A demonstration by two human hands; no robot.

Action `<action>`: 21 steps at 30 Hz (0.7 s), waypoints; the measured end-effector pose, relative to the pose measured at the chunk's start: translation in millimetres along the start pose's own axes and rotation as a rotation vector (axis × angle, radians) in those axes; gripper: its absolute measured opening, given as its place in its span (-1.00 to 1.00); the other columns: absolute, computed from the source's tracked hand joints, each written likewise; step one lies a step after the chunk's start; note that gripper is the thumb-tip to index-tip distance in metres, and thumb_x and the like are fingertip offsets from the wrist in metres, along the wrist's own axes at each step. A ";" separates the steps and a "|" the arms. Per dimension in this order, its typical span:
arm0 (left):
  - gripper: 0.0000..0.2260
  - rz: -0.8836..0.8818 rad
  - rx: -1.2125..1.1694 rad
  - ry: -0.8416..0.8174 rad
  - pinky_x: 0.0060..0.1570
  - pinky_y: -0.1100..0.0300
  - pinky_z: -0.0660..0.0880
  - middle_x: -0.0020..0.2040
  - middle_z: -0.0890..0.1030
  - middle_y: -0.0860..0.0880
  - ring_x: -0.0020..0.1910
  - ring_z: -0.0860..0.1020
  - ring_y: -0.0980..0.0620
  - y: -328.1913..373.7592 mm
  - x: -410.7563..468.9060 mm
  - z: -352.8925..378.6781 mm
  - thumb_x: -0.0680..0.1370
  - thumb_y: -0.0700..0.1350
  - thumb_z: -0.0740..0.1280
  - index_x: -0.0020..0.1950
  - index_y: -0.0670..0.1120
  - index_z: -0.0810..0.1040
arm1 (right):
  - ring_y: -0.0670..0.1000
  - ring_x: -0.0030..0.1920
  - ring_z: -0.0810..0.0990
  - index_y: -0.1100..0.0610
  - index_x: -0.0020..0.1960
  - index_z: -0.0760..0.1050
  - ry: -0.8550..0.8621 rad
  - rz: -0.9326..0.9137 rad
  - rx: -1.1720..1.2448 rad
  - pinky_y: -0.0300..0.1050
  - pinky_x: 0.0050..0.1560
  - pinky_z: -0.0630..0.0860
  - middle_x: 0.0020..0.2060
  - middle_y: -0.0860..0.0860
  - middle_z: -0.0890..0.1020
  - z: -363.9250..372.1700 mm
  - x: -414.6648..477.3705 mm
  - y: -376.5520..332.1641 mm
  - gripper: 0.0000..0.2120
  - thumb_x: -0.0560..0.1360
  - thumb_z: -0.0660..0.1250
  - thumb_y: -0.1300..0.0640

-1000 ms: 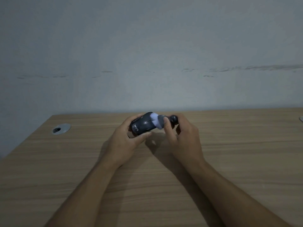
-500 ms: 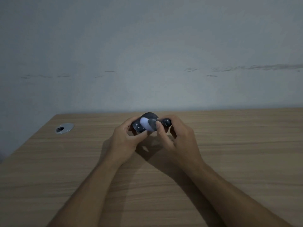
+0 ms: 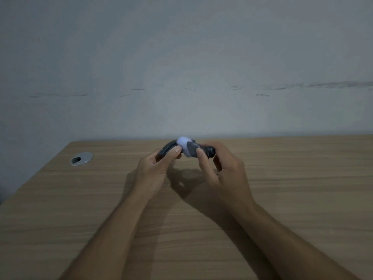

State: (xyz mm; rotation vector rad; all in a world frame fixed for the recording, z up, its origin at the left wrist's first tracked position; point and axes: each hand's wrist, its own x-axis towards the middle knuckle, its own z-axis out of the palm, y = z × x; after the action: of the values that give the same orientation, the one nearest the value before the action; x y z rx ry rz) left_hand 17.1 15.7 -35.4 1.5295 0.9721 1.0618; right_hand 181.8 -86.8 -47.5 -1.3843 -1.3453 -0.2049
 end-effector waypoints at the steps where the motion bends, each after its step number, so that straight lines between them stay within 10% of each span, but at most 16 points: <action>1: -0.77 -0.012 0.012 -0.003 -0.14 0.29 0.53 -0.17 0.78 0.23 -0.29 0.59 0.47 -0.4 -0.5 -0.5 0.64 0.11 0.43 0.10 0.03 0.82 | -0.31 -0.25 0.50 0.02 0.25 0.65 -0.036 -0.022 -0.002 -0.05 -0.14 0.47 -0.17 -0.39 0.52 2.0 -2.1 -2.2 -0.84 0.72 0.38 0.01; 7: -0.74 -0.011 -0.023 -0.056 -0.04 0.22 0.51 0.00 0.82 0.12 -0.16 0.65 0.40 1.3 -0.3 0.2 0.62 0.16 0.44 0.13 0.05 0.81 | -0.37 -0.25 0.46 -0.02 0.22 0.65 0.053 0.056 -0.016 0.03 -0.15 0.46 -0.20 -0.35 0.53 3.7 -1.6 6.3 -0.86 0.71 0.38 0.00; 12: -0.76 0.012 -0.038 -0.153 0.13 0.23 0.52 0.10 0.81 -0.02 -0.01 0.67 0.22 -4.0 2.7 -1.5 0.61 0.17 0.47 0.16 0.10 0.81 | -0.33 -0.24 0.53 0.07 0.23 0.68 0.109 0.091 -0.016 -0.42 -0.13 0.34 -0.18 -0.27 0.58 -2.9 2.1 10.8 -0.86 0.71 0.41 0.10; 16: -0.65 -0.005 -0.109 -0.193 -0.09 0.40 0.47 -0.05 0.77 0.15 -0.16 0.63 0.31 -6.2 5.2 -2.2 0.56 0.17 0.48 0.16 -0.05 0.81 | -0.36 -0.24 0.53 0.14 0.26 0.68 0.014 0.016 0.016 -0.49 -0.16 0.34 -0.16 -0.32 0.56 -0.8 0.2 5.0 -0.84 0.70 0.43 0.16; 21: -0.63 -0.075 -0.245 -0.233 0.04 0.13 0.38 0.08 0.76 0.03 0.08 0.59 0.08 -12.8 9.5 -11.0 0.56 0.23 0.48 0.18 0.00 0.79 | -0.20 -0.28 0.58 0.13 0.27 0.66 -0.113 -0.003 0.076 -0.41 -0.26 0.38 -0.18 -0.27 0.61 1.9 -1.9 -1.8 -0.84 0.73 0.39 0.13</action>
State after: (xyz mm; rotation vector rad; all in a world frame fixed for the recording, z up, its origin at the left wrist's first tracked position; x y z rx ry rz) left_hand 8.5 30.1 -45.2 1.3681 0.7048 0.8908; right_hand 178.8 -87.0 -48.6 -1.3466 -1.4342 -0.0778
